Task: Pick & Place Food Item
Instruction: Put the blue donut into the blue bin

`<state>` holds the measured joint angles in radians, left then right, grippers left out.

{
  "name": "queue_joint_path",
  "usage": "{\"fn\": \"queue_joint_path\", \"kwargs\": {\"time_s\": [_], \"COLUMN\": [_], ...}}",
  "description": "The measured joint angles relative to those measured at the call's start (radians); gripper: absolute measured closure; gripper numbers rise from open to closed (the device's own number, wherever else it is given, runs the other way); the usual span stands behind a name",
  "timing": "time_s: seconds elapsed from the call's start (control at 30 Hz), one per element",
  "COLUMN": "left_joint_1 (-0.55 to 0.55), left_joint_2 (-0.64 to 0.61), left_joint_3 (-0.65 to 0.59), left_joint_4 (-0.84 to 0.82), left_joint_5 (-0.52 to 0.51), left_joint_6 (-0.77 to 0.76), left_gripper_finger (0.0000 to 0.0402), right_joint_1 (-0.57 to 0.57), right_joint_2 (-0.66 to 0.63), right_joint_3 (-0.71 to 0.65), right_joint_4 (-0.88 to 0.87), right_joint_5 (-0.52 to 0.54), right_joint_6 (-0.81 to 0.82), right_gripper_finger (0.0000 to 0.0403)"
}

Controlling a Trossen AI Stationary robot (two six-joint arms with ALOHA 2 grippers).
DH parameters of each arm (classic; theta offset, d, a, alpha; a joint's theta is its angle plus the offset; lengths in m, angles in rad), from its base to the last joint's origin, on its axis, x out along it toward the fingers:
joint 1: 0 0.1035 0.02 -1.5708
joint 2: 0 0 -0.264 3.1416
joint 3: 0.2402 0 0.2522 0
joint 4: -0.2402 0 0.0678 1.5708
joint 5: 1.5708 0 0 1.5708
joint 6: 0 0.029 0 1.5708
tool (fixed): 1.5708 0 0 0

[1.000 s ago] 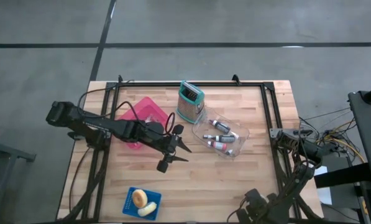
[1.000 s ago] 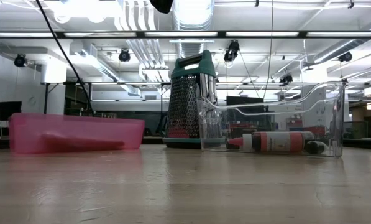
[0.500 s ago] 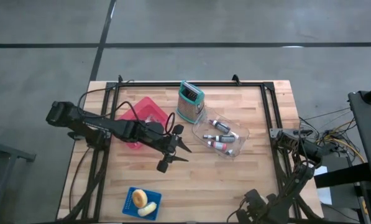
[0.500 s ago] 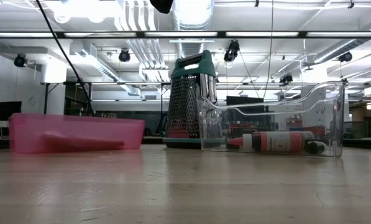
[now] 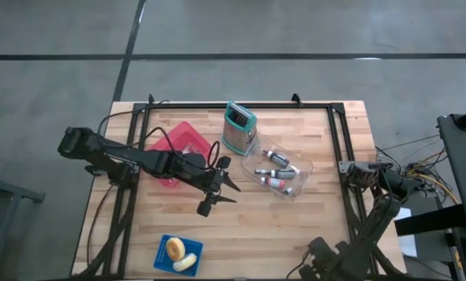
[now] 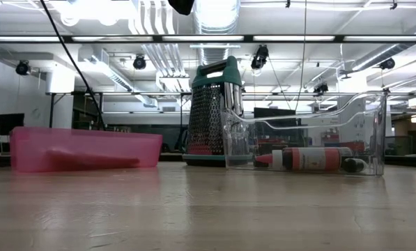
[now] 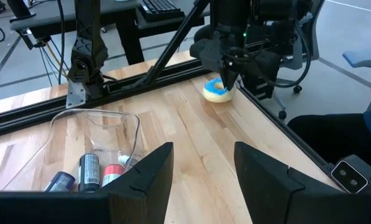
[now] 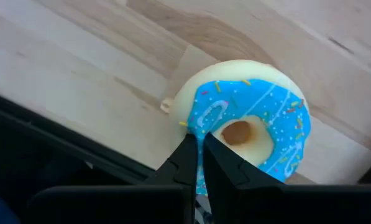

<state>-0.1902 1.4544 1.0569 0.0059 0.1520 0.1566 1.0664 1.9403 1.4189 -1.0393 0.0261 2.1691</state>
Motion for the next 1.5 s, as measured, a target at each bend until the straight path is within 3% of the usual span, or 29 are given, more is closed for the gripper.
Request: {"fn": "queue_joint_path", "kwargs": {"time_s": [0.17,0.43,0.6,0.7,0.83,0.97,1.07,1.27,1.5], "left_joint_1": [0.0,0.0,0.0,0.0,0.0,0.0,0.0,-0.002,-0.002], "left_joint_2": [0.0,0.0,0.0,0.0,0.0,0.0,0.0,0.0,0.0], "left_joint_3": [0.0,0.0,0.0,0.0,0.0,0.0,0.0,0.0,0.0], "left_joint_4": [0.0,0.001,0.001,0.001,0.001,0.001,0.001,0.002,0.001], "left_joint_5": [0.0,0.0,0.0,0.0,0.0,0.0,0.0,0.009,0.008], "left_joint_6": [0.0,-0.012,-0.023,-0.028,-0.031,-0.048,-0.082,-0.109,-0.109], "left_gripper_finger": [0.023,0.023,0.023,0.023,0.023,0.023,0.023,0.023,0.023], "right_joint_1": [0.0,-0.009,-0.028,-0.044,-0.071,-0.108,-0.135,-0.187,-0.206], "right_joint_2": [-0.037,-0.07,-0.07,-0.07,-0.07,-0.07,-0.07,-0.07,-0.075], "right_joint_3": [0.0,0.0,0.0,0.0,0.0,0.0,0.0,-0.002,-0.003], "right_joint_4": [-0.009,0.003,0.023,0.12,0.334,0.541,0.604,0.598,0.621], "right_joint_5": [0.087,0.487,0.657,0.717,0.805,0.82,0.824,0.837,0.776], "right_joint_6": [-0.099,-0.341,-0.471,-0.642,-0.99,-1.363,-1.535,-1.654,-1.794], "right_gripper_finger": [0.039,0.039,0.039,0.039,0.039,0.039,0.039,0.039,0.039]}}
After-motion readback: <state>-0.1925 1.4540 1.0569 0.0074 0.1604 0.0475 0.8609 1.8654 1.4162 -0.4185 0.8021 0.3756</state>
